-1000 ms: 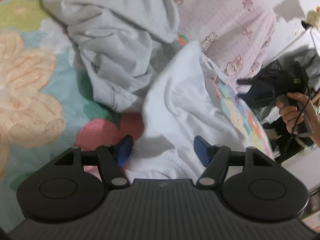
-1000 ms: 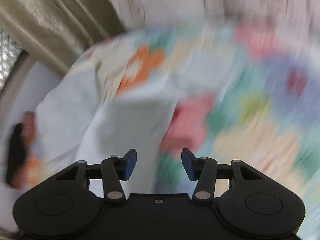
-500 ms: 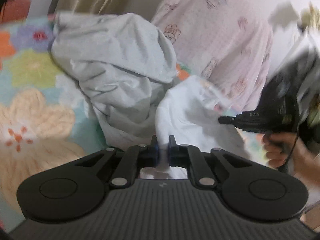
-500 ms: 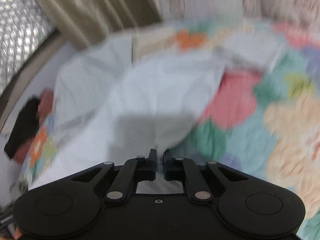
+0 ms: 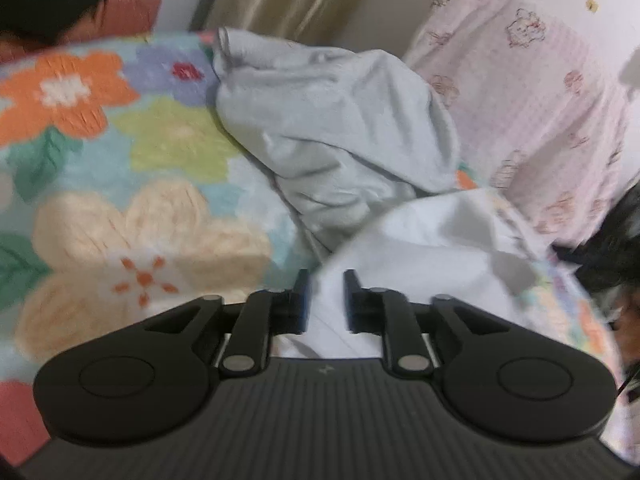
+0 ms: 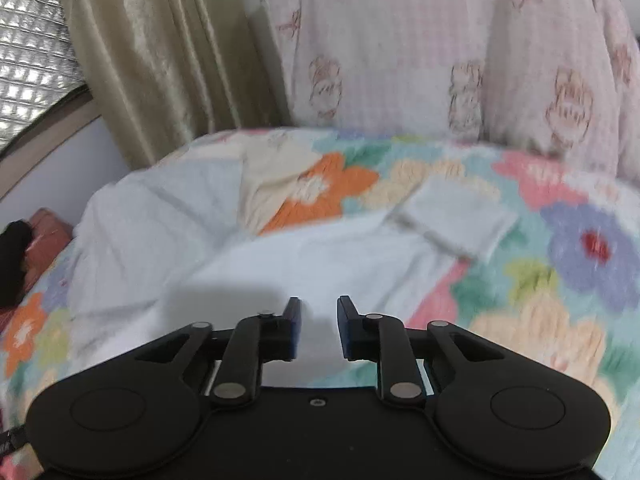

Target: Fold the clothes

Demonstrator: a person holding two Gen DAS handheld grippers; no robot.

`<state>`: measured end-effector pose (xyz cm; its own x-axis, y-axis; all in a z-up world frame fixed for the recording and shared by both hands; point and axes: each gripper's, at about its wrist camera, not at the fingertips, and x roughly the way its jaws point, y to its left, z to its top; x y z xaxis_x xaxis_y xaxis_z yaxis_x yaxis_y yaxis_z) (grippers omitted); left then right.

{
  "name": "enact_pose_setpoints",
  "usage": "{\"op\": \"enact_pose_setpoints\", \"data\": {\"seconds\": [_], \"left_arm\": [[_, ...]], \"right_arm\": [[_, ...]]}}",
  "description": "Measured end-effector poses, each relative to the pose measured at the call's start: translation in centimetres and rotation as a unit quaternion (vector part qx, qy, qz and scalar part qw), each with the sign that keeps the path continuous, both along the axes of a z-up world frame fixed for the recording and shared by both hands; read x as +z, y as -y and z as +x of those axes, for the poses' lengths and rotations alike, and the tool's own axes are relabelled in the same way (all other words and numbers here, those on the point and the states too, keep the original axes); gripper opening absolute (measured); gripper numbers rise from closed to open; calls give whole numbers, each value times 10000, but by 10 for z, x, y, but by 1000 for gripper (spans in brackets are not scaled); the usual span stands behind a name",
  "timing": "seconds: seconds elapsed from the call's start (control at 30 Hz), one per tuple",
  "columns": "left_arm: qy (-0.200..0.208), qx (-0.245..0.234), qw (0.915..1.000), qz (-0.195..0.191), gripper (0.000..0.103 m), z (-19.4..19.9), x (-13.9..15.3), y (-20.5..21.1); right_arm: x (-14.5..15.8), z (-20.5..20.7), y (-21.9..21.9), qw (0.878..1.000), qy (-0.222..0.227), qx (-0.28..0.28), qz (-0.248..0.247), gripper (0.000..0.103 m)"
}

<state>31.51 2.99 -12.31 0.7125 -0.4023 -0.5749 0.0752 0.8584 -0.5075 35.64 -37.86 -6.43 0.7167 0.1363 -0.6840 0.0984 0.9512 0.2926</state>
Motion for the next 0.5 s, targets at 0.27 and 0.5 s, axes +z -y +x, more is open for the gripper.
{"op": "enact_pose_setpoints", "data": {"seconds": [0.27,0.5], "left_arm": [[102,-449,9987,-197,41,-11,18,3],[-23,-1633,9855,459,47,-40,28,86]], "right_arm": [[-2,-99,65,9982,-327,-270,420,37],[-4,-184,152,9933,-892,-731,55,41]]}}
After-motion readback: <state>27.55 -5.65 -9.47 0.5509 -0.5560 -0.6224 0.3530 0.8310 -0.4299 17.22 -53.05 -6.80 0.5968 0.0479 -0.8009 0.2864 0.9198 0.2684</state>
